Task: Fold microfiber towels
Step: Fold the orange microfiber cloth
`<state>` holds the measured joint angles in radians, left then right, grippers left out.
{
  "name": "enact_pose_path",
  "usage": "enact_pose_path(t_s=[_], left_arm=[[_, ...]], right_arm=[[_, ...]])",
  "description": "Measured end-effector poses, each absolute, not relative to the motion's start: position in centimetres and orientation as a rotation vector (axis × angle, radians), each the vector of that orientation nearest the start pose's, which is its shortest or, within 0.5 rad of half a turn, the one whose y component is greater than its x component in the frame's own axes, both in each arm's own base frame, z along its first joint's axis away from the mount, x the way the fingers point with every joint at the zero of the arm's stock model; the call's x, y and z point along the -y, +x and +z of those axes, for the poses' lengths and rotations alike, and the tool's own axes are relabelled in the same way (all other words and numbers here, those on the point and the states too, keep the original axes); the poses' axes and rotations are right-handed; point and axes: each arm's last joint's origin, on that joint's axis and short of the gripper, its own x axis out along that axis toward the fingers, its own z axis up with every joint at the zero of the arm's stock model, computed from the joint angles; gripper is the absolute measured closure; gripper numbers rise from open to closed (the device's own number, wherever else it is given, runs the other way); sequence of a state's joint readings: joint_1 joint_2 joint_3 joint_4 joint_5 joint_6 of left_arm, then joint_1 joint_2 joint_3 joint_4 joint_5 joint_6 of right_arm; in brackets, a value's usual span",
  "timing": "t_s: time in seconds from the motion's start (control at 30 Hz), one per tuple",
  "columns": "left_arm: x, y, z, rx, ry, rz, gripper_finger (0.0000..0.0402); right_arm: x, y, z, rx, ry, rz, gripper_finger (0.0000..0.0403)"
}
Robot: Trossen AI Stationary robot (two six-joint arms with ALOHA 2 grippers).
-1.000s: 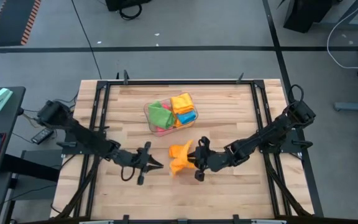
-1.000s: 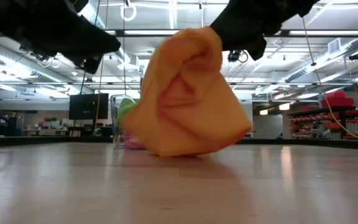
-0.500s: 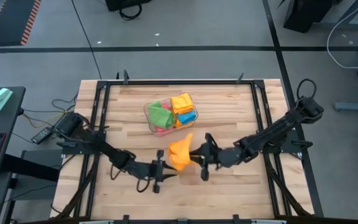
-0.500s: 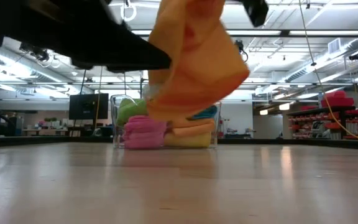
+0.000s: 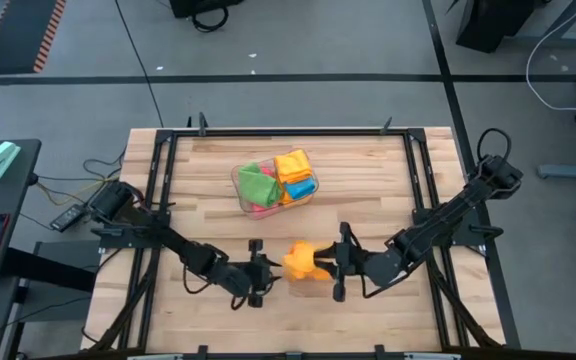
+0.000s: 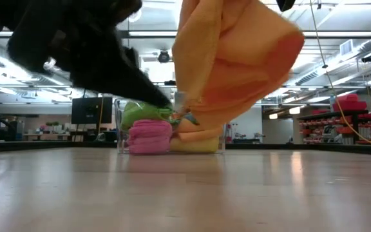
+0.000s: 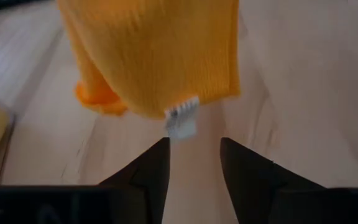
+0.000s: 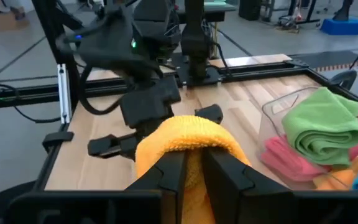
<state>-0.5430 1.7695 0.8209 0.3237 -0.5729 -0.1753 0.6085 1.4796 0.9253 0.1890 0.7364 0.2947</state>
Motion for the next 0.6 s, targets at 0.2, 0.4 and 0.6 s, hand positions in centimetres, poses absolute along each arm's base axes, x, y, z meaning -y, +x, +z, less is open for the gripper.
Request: enact_pose_path(t_s=[0.2,0.4,0.6], left_arm=[[16.0,29.6,14.2,-0.545,0.156,0.096,0.0259],[16.6,29.3,14.4,-0.520,0.211,0.121,0.0259],[18.0,29.5,15.7,-0.464,0.284,0.135,0.0271]], right_arm=[[-16.1,27.7,25.7,-0.258,0.080,-0.190,0.0341],[-15.8,27.7,25.7,-0.242,0.091,-0.251,0.0341],[-15.8,27.4,24.6,-0.363,0.055,-0.172,0.0340]])
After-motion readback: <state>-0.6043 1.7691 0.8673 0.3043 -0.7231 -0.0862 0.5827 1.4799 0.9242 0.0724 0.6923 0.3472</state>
